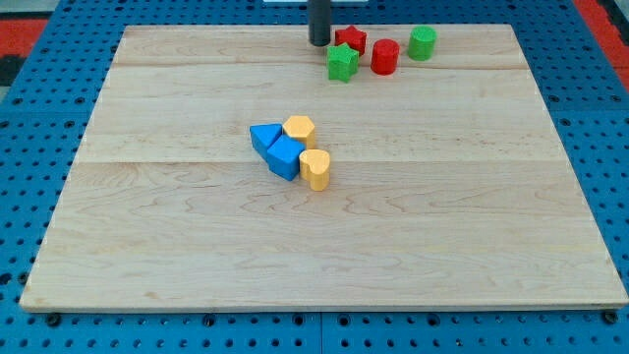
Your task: Push the red blocks to the right diagonal of the yellow heart
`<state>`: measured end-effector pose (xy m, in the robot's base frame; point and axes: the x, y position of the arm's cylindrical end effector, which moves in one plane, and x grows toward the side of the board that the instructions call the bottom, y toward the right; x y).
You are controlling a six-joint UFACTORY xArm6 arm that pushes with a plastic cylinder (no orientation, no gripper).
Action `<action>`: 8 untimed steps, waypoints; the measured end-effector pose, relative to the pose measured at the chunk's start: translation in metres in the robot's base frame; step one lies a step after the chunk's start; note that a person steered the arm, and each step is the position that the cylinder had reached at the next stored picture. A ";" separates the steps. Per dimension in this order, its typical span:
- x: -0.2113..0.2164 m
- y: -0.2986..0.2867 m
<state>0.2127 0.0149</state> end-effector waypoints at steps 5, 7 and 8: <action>0.134 0.090; 0.113 0.000; 0.082 0.000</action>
